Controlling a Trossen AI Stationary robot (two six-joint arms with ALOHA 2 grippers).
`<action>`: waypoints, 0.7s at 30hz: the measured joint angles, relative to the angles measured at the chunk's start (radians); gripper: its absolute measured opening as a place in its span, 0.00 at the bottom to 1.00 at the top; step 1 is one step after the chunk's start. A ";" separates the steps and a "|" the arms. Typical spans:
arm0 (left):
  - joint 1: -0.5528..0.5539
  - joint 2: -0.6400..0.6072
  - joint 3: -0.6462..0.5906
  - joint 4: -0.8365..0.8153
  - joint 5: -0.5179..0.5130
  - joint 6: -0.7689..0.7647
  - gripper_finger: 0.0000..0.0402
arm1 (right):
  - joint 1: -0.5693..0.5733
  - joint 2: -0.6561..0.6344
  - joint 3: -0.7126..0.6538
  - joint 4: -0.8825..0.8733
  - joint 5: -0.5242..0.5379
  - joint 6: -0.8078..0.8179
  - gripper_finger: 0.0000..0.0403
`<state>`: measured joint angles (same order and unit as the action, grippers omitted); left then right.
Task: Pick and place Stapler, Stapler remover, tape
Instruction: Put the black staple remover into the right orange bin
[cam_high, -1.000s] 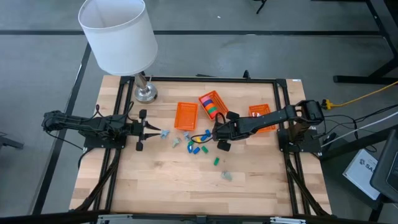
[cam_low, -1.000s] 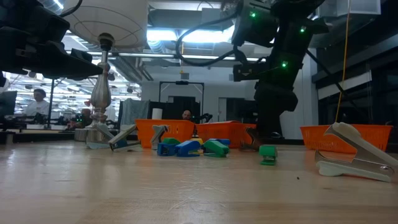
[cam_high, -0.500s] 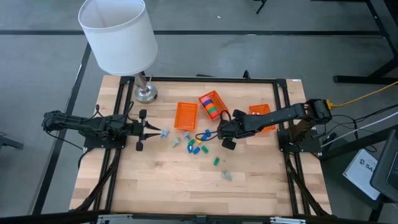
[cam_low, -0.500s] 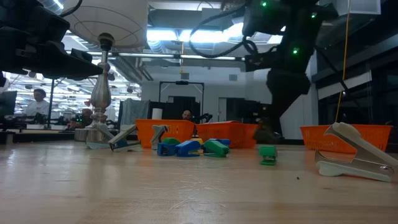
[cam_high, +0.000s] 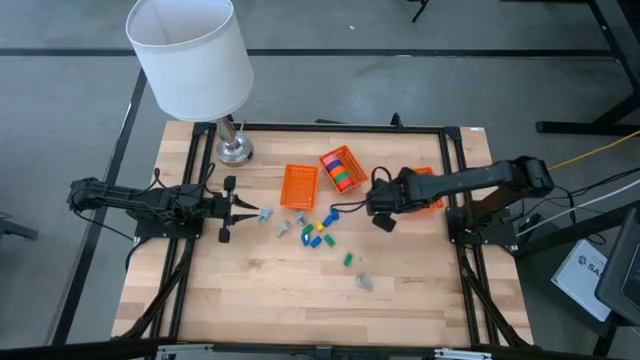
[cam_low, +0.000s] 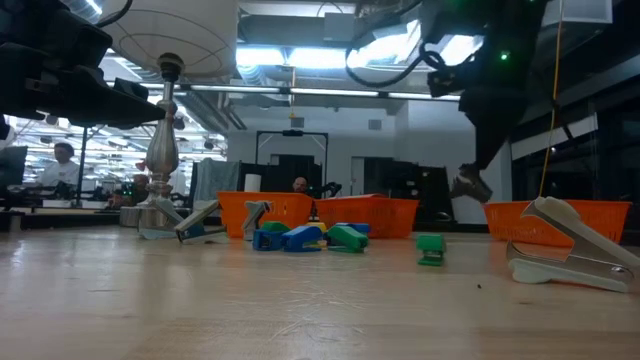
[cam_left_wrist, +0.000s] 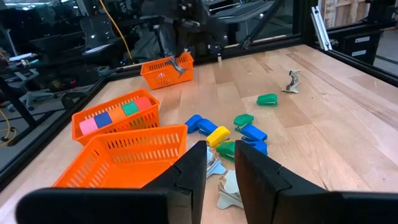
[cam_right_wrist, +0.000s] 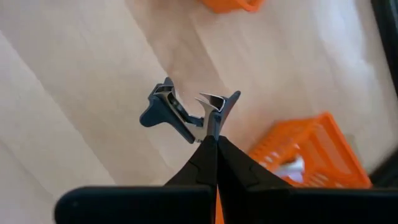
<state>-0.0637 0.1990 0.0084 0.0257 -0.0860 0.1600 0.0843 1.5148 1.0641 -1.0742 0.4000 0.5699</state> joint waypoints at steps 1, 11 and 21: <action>0.000 0.000 0.000 0.000 0.000 0.000 0.20 | -0.005 -0.010 0.000 -0.014 0.000 0.007 0.00; 0.000 0.000 0.000 0.000 0.000 0.000 0.20 | -0.087 -0.114 0.000 -0.225 0.075 0.222 0.00; 0.000 0.000 0.000 0.000 0.000 0.000 0.19 | -0.161 -0.144 -0.042 -0.345 0.091 0.404 0.00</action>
<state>-0.0639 0.1989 0.0082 0.0257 -0.0860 0.1600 -0.0769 1.3712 1.0220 -1.4187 0.4908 0.9739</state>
